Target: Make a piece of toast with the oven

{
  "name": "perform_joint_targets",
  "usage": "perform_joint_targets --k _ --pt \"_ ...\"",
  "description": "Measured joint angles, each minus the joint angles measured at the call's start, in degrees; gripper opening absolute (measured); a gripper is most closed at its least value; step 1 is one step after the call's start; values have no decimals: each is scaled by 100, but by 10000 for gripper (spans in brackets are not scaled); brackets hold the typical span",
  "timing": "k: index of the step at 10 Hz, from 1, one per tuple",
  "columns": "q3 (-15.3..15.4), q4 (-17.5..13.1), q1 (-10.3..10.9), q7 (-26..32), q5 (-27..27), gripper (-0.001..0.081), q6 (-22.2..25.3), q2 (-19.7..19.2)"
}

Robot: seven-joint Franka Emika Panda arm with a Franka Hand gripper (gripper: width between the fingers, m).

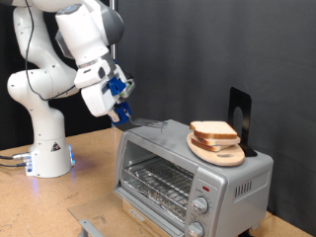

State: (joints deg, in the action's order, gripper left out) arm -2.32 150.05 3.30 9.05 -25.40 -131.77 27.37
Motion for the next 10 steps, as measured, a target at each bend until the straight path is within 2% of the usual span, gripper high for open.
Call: perform_joint_targets --k 2,5,10 --pt "170 -286 4 -70 44 448 -3 -394" --pt "368 -549 19 -177 39 448 -123 -763" --pt "532 -713 23 -190 -50 447 -340 -961"
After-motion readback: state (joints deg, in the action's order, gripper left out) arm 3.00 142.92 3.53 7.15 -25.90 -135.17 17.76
